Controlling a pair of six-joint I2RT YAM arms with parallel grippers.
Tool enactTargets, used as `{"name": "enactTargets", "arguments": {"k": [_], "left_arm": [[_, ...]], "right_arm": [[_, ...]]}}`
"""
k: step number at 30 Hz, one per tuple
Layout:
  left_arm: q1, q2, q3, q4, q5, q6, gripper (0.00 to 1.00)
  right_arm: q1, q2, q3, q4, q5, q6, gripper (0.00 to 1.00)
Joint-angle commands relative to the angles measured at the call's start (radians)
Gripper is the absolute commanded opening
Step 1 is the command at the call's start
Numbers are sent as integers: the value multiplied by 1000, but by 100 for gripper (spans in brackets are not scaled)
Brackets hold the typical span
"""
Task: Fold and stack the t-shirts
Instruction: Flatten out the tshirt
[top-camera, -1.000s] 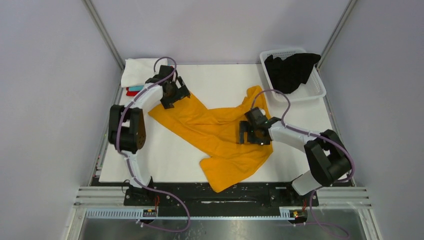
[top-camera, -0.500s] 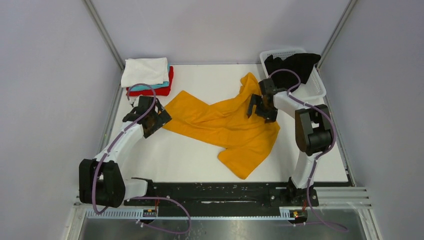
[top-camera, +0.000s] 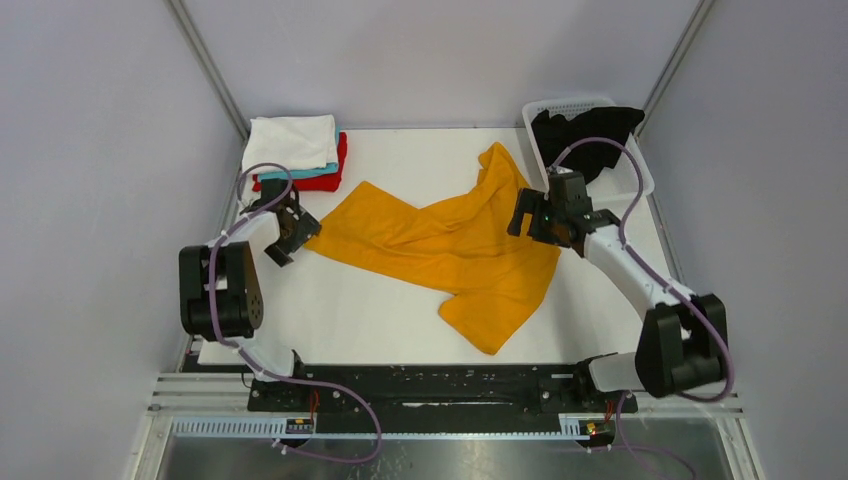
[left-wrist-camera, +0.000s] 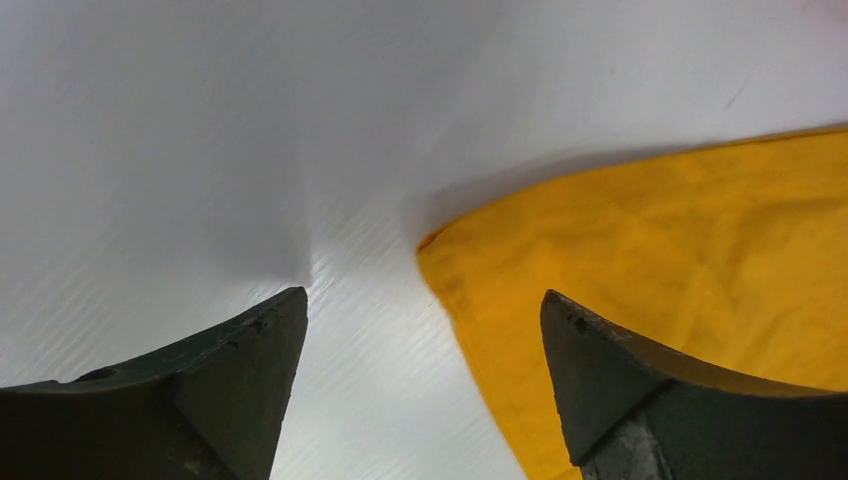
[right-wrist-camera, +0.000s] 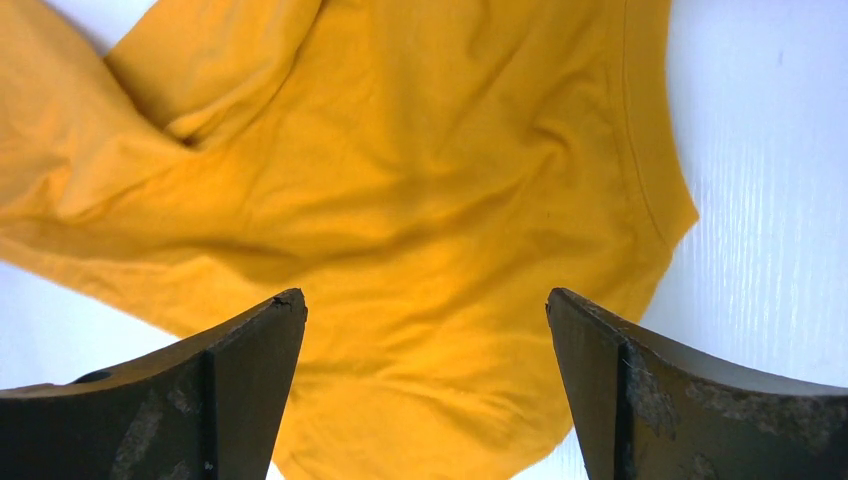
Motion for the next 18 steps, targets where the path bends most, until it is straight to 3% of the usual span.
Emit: {"name": "enactTargets", "arguments": {"k": [1,7,12,15,16,17,18], "left_arm": [[7,91,109,43,75,20,81],[7,172,130,1,112,23,50],[0,167,91,6,120,33,38],[-7,157,82,14,135,36,25],[-9,155,85,4,131,33,17],[-10,154,88,-2,127,33,4],[-10,152,89,-5,128,37,0]], "right_arm": [[3,-128,-132,103,-60,20,99],[2,-204,-154,67,-12,24,100],[2,-219,-156,60,14,22,100],[2,-213,-155,53,17,20,100],[2,-212,-154,50,17,20,100],[2,-212,-155,46,17,19,100],[2,-213,-154,41,29,19,100]]}}
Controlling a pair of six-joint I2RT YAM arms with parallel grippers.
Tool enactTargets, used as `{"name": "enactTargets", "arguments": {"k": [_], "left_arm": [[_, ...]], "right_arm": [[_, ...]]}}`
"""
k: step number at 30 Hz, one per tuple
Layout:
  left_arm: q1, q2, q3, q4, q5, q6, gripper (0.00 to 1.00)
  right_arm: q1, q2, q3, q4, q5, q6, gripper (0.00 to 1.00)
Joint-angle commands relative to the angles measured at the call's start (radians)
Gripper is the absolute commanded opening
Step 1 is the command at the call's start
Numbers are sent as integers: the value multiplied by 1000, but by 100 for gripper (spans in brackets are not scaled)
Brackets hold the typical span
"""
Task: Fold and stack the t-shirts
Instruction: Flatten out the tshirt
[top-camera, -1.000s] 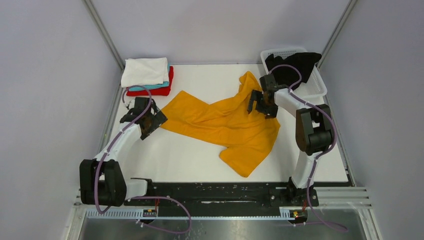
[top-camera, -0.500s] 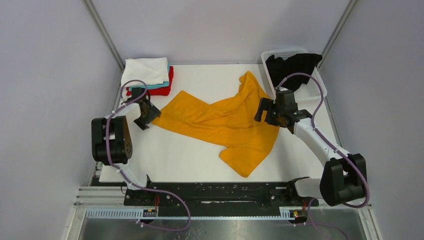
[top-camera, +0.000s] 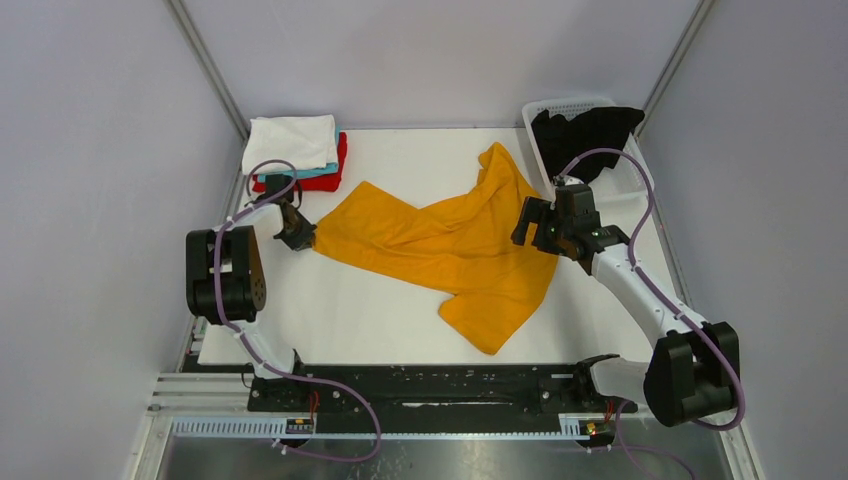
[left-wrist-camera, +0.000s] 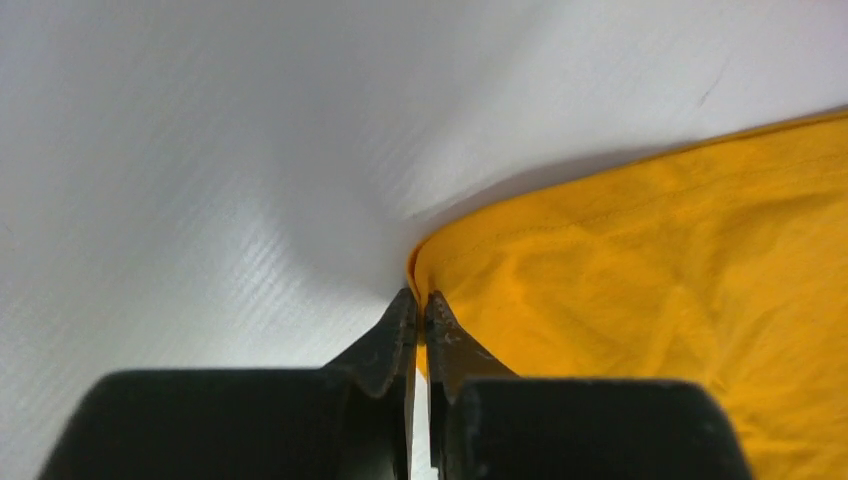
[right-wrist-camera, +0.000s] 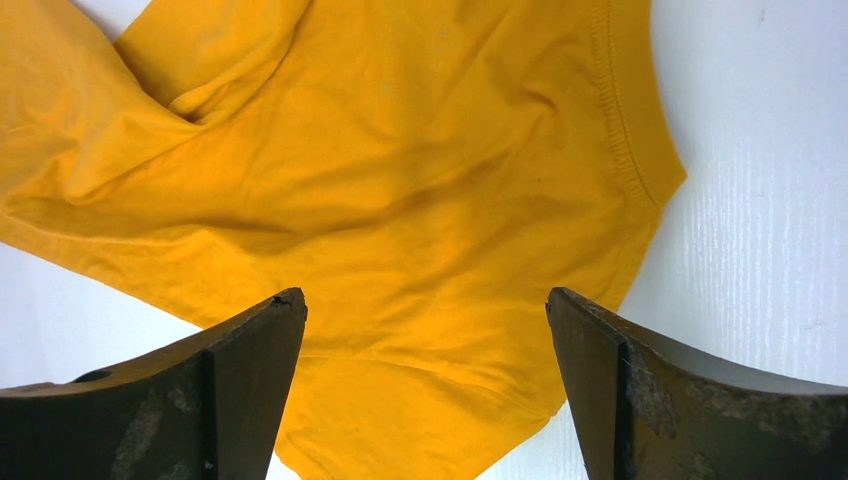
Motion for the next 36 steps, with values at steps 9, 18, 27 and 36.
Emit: {"name": "enactTargets", "arguments": {"k": [9,18,27,36], "left_arm": [[-20,-218,-184,-4,-18,-28,0],[-38,-438,-410,8,-43,-98,0],[-38,-528,-432,-16,-50,-99,0],[-38,-555,-432,-32,-63,-99,0]], "right_arm": [[50,-94,-39,-113,14,31,99],[550,-105,-140,-310,126,218,96],[788,94,-107,-299,172,344,79],[818,207,-120,-256,185,400,64]]}}
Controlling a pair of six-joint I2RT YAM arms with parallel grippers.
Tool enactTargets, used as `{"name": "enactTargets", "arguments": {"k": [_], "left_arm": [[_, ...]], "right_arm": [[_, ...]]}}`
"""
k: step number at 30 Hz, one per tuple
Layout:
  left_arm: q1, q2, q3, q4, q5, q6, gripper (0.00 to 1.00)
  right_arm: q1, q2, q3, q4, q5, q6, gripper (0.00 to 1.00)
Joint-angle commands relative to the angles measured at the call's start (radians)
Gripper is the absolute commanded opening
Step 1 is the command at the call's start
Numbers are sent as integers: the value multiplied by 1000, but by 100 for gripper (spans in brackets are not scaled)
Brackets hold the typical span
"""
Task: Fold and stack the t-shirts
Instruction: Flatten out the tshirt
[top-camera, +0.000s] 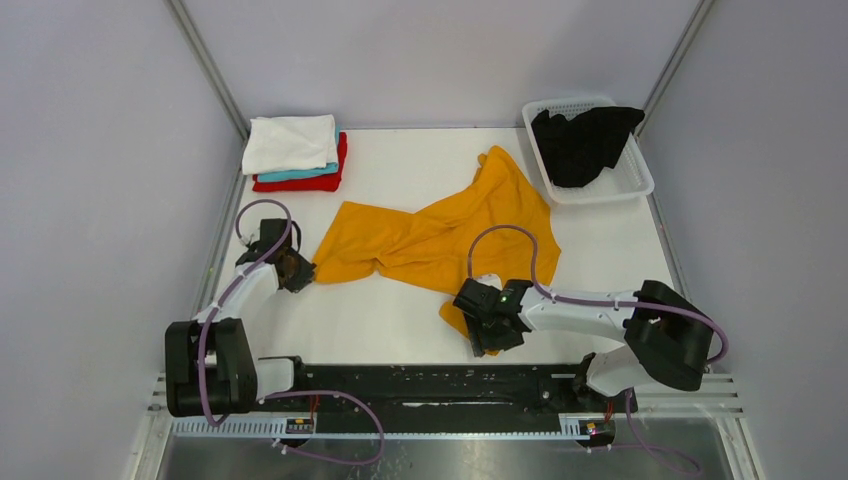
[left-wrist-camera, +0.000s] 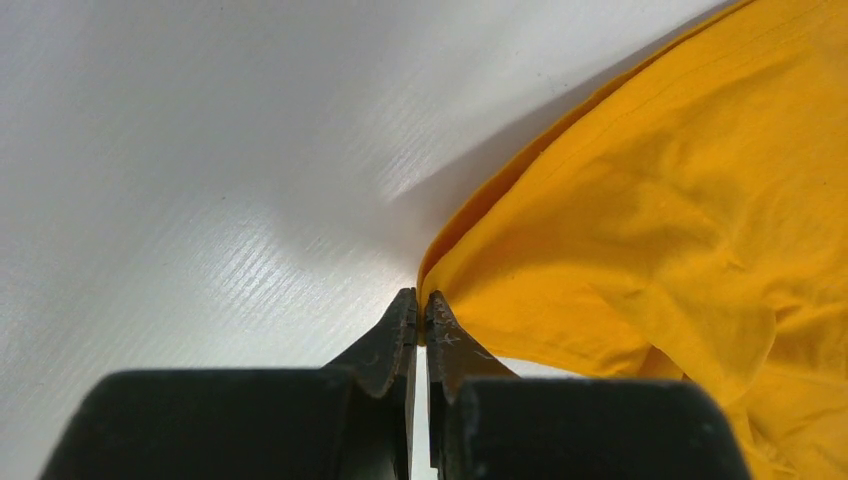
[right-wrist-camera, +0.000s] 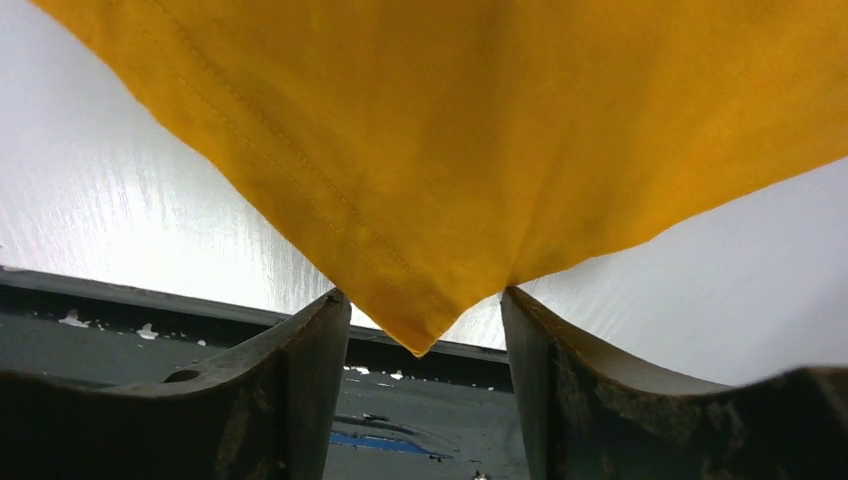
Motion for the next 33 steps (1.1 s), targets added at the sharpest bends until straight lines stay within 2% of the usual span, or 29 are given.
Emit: {"name": "enactTargets", "arguments": {"k": [1,4,7,8,13,17,20,27,33], "left_arm": [[0,-31,0,1,-26,-14,0],[0,-39,-1,-1,-24,-15,0],[0,-50,2,-10,-20,-14,0],[0,-55,6,-14,-16,-12,0],[-1,-108,46,-53,-11,0,0],[-7,-165,112,-57,59,-22,0],[-12,-224,201,-60,130,-45,0],[-15,-340,499,-165,148,-94,0],[-15,-412,813,-312,107,-66,0]], "right_arm": [[10,35,11,33,43,65,59],[10,70,4,34,78,94,43],[10,77,4,16,128,133,9],[10,71,7,5,147,141,1],[-29,-32,55,-67,280,102,0],[-187,-167,129,-56,334,-31,0],[-268,-286,229,-59,443,-134,0],[-333,-473,532,-63,626,-332,0],[-333,-578,845,-87,621,-468,0]]}}
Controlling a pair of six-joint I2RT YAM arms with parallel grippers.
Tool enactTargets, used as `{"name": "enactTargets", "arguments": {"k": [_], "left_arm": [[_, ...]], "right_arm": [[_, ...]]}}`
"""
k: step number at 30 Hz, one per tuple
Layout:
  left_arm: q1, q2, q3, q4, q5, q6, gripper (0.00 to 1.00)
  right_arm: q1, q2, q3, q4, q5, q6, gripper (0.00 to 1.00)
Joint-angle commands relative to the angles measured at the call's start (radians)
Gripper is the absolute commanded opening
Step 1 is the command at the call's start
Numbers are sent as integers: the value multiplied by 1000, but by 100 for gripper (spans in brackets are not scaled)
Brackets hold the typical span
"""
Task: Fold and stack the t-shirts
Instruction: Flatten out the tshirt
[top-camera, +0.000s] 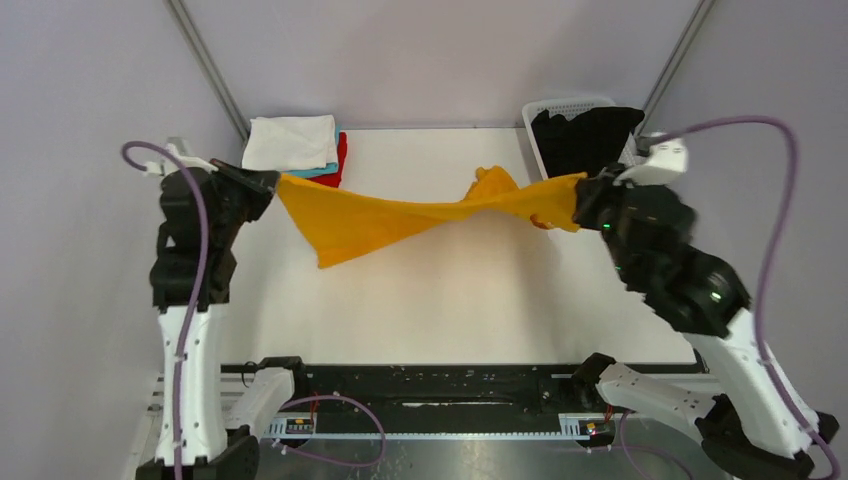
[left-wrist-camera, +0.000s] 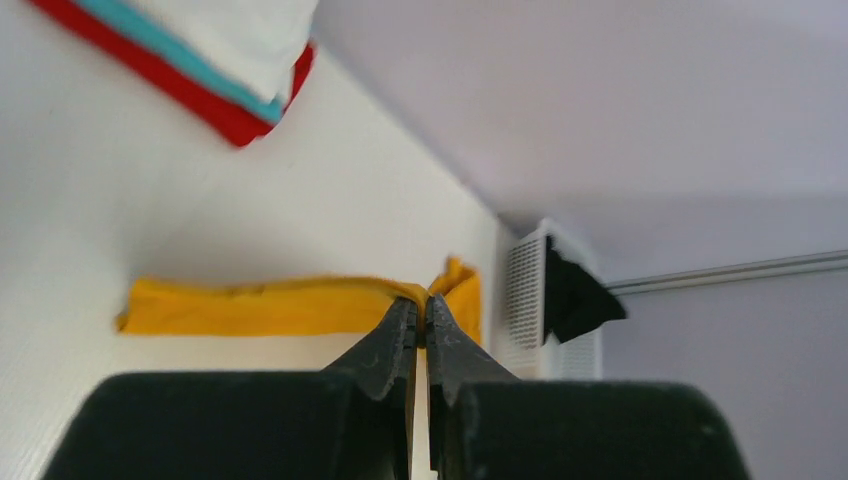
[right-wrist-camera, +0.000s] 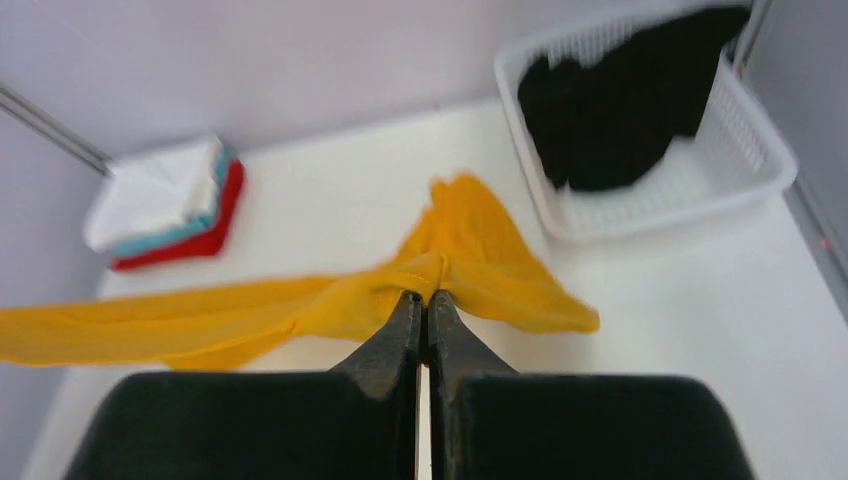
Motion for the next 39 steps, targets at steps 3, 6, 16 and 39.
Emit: {"name": "enactTargets", "arguments": {"k": [3,6,16,39], "left_arm": [[0,-123,314,-150,-75,24,0],[0,-144,486,-210,-88,53,0],[-1,-104,858,-282,-84,107,0],[-1,493,24,274,-177,160,0]], "right_arm": [[-5,-104,314,-56,-14,-166,0],[-6,-97,481,-128,-143,-210,0],[-6,37,988,-346,-391,-307,0],[-288,447,69,427,-168,-428,0]]}}
